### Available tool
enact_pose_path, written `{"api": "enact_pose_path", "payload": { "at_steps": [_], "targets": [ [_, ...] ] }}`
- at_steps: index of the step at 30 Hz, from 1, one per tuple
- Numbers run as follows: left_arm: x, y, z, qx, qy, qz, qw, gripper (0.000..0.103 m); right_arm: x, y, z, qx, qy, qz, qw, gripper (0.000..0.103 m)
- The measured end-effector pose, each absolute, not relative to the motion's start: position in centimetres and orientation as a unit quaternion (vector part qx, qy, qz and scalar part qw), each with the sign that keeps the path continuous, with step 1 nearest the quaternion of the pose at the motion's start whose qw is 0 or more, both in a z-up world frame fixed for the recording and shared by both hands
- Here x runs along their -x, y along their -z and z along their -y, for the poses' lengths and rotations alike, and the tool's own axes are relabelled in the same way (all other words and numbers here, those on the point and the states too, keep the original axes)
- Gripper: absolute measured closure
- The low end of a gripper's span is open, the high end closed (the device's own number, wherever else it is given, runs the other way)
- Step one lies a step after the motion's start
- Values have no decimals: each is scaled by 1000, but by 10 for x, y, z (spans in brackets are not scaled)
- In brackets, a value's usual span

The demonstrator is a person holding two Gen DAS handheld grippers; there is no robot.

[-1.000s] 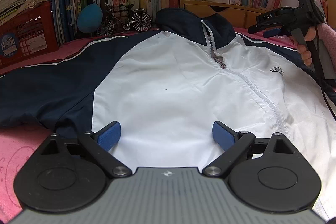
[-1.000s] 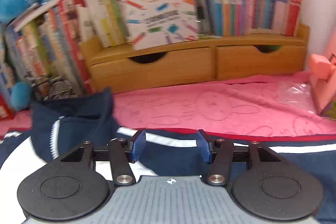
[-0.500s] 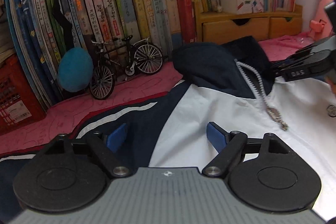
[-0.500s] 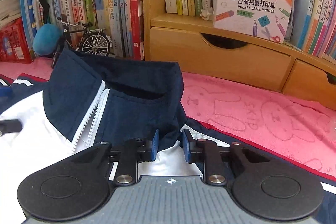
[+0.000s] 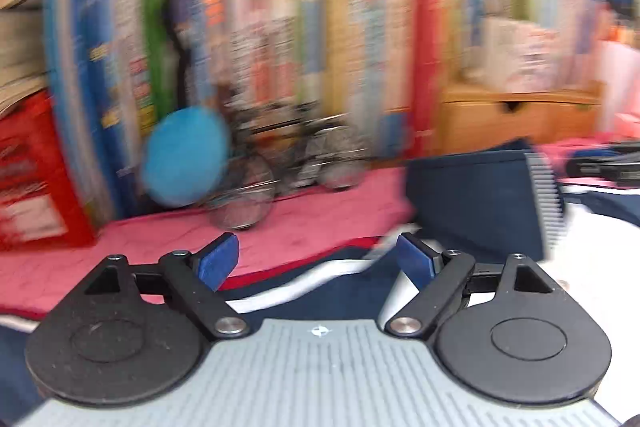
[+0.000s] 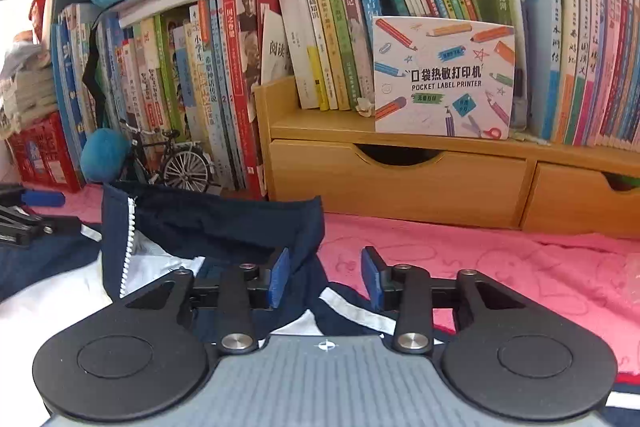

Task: Fold clothes

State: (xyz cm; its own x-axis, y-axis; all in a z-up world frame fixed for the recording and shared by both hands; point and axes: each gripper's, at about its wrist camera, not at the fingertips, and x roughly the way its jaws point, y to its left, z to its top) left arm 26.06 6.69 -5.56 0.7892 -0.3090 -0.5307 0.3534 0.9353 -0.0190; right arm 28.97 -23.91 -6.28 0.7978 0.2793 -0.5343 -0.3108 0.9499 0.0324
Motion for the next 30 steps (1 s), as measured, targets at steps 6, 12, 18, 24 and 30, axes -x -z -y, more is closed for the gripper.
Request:
{"api": "enact_pose_path", "payload": {
  "at_steps": [6,12,18,24,30],
  "targets": [
    [-284,75,-12,-90,156,-275,945,9,-319,83,222,29,-166,-312,935,21],
    [-327,88,-1,-54,91,-300,948,43,-321,82,214,48,-149,-298,942,91],
    [-353,94,-1,-61,73,-320,943,48,-341,91,219,35,-132,-308,941,91],
    [-371,91,-2,-62,58,-330,940,30,-358,93,211,55,-72,-318,944,51],
    [-324,56,-22,-56,76,-282,955,24,-332,67,223,19,-72,-286,955,37]
  ]
}}
